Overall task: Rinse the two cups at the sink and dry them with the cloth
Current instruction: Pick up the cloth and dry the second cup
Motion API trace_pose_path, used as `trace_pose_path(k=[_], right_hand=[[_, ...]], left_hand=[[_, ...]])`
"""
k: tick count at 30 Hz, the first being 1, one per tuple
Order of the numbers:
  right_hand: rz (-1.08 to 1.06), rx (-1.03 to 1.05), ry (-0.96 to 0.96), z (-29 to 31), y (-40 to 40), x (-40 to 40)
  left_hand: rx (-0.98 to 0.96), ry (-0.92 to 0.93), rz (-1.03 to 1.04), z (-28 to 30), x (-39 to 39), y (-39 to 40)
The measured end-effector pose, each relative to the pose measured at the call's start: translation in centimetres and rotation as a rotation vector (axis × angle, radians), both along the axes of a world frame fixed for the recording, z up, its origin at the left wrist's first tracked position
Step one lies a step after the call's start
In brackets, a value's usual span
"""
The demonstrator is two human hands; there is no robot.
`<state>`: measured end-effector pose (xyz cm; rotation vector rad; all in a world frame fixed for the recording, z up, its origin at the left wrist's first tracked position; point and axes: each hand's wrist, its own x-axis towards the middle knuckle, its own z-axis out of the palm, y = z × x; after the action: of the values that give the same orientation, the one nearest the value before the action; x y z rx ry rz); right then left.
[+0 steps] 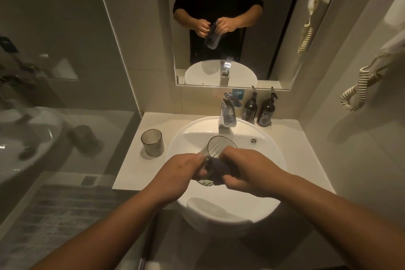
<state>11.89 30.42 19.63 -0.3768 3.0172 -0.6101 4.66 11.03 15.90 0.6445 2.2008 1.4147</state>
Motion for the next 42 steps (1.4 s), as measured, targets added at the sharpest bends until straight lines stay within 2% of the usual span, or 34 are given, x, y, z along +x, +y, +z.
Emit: trace_pose_path(k=[2, 4, 5, 6, 8, 9, 11, 13, 16, 19, 24, 29, 34, 36, 38, 39, 42], right_hand=[[-0.009, 0.007, 0.059, 0.3, 0.4, -0.1], [-0.011, 0.012, 0.11, 0.7, 1.0, -0.1], [-0.013, 0.019, 0.135, 0.8, 1.2, 0.0], [-0.009, 0.024, 0.166, 0.9, 1.4, 0.0], [0.005, 0.03, 0.185, 0.8, 1.7, -0.1], [0.006, 0.044, 0.167, 0.7, 1.7, -0.2], [0.011, 0.052, 0.142, 0.6, 1.9, -0.2], [-0.007, -0.003, 0.13, 1.0, 2.2, -0.2], [-0.016, -0.083, 0.083, 1.3, 2.6, 0.0], [-0.041, -0.217, 0.074, 1.1, 2.3, 0.0], [-0.126, -0.452, 0.072, 0.8, 1.8, -0.2], [-0.218, -0.797, -0.011, 1.2, 1.3, -0.6], [-0.398, -1.214, -0.052, 2.1, -0.2, -1.5], [-0.472, -1.249, -0.062, 2.6, -0.4, -1.8], [-0.488, -1.161, -0.023, 2.7, 0.0, -1.9], [-0.455, -1.045, 0.029, 2.6, 0.4, -1.9], [-0.282, -0.606, 0.118, 2.6, 1.6, -1.2]], left_hand=[[-0.028, 0.068, 0.063, 0.6, -0.1, 0.4], [0.049, 0.071, 0.273, 0.6, -0.9, 1.1], [0.12, -0.033, 0.383, 0.3, -1.6, 1.4], [0.193, -0.219, 0.439, -0.2, -2.2, 1.7], [0.292, -0.695, 0.335, -0.8, -2.7, 2.3], [0.305, -0.853, 0.246, -1.3, -2.7, 2.6], [0.338, -0.965, 0.154, -1.6, -2.5, 3.6], [0.401, -0.952, 0.195, -1.1, -2.5, 4.6], [0.424, -0.788, 0.28, -0.9, -2.9, 5.7], [0.467, -0.632, 0.263, -0.6, -3.2, 6.1], [0.496, -0.507, 0.337, -0.7, -3.6, 6.3], [0.562, -0.314, 0.3, -0.9, -4.0, 5.8], [0.532, 0.033, 0.255, -0.9, -3.2, 5.0], [0.473, 0.13, 0.226, -1.4, -3.1, 4.8], [0.442, 0.054, 0.172, -1.3, -3.4, 4.8], [0.464, -0.068, 0.13, -1.0, -3.6, 4.6], [0.539, -0.598, 0.109, 1.0, -4.6, 4.3]])
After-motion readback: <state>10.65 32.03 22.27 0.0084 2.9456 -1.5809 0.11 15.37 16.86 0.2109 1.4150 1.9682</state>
